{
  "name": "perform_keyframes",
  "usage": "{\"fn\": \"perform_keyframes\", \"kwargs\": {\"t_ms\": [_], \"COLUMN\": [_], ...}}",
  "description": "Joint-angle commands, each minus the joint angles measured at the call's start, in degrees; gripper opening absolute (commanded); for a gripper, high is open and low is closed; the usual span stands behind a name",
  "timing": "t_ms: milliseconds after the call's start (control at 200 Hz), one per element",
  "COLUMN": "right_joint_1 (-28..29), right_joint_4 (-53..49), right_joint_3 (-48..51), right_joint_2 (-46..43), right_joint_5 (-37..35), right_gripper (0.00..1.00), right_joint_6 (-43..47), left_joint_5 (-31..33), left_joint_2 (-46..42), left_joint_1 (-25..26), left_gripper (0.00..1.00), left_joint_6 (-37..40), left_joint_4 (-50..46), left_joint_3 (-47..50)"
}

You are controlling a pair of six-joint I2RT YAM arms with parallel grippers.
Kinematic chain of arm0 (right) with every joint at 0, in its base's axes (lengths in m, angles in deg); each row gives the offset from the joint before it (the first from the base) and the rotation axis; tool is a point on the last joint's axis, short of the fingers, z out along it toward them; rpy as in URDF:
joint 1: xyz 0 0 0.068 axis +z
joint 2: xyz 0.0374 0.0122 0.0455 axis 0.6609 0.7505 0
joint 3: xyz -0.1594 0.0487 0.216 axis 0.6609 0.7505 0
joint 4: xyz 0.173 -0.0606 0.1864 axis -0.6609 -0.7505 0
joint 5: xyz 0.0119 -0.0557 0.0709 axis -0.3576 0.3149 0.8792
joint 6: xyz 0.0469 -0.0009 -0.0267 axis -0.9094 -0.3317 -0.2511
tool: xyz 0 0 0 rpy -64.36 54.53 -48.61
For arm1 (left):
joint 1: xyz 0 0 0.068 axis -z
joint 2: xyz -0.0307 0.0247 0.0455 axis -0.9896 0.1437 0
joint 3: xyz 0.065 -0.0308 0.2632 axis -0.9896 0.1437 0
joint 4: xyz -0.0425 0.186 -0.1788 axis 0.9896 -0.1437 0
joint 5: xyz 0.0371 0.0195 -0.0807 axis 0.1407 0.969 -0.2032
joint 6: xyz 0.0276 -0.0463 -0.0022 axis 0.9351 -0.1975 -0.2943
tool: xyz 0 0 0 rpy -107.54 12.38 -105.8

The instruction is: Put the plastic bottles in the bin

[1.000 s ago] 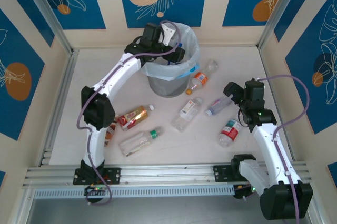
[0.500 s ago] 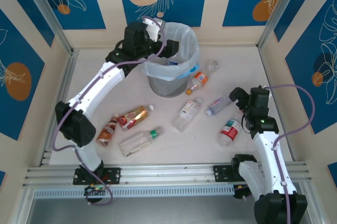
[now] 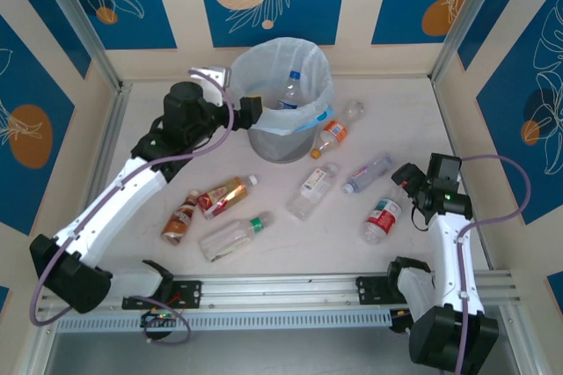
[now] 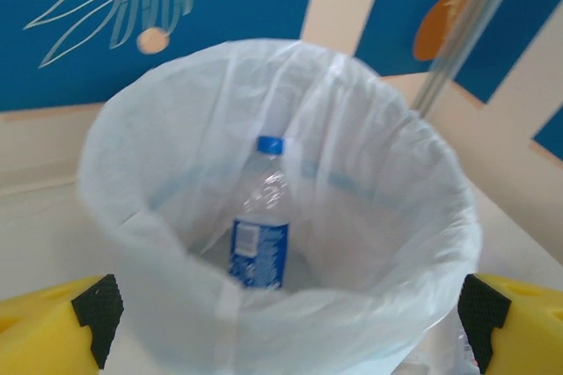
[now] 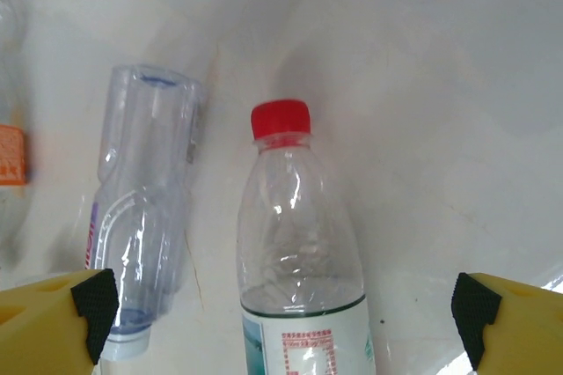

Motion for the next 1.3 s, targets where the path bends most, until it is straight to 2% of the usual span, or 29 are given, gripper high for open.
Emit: {"fn": "perform_keyframes", "kwargs": {"t_ms": [0,115,220,360,440,515,755,1295], "right_joint_1": [0.23,1.63,2.02,2.39,2.86,3.67,6.32,7.65], "right_joint_4": [-2.87,-4.48,-1.93,-2.37,-1.11,0.29,3.7,5.23], "right_joint_3": [-1.41,-0.59,2.47,3.67,4.76,5.6,6.88,5.9], "right_joint_2": [2.77,5.93,6.04,9.66,11.41,12.7,16.56,26.53], "right_joint_5": [6.41,4.75,7.0,8.31,10.25,10.99,11.94,11.28], "right_gripper": [0.99,1.0,1.0,0.96,0.93,0.91,0.87,0.76], "right_joint_6": [0.29,-3.39,-4.4,-3.25,-2.06,-1.63,-0.43,-2.0], "left_joint_5": [11.46,16.6,18.64,16.94,11.1,8.75,8.28,6.44], "left_joint_2": [-4.36,-8.96,-10.82,-10.44,-10.47,-10.31,-11.63,-10.9], "left_joint_1": [-0.14,-0.33,-0.55,-0.76,-0.75,-0.76,-0.75,-0.68], "left_gripper": [0.99,0.99,0.99,0.99,0.99,0.99,0.99,0.99], "left_joint_6": [-7.14,-13.34,-16.21,-15.51,-11.16,-8.8,-9.34,-10.56], "left_joint_4": [-3.04,-7.07,-12.66,-19.19,-18.15,-16.9,-7.46,-9.32], "left_joint_3": [4.36,8.98,9.56,7.66,6.91,6.94,15.23,16.58]}}
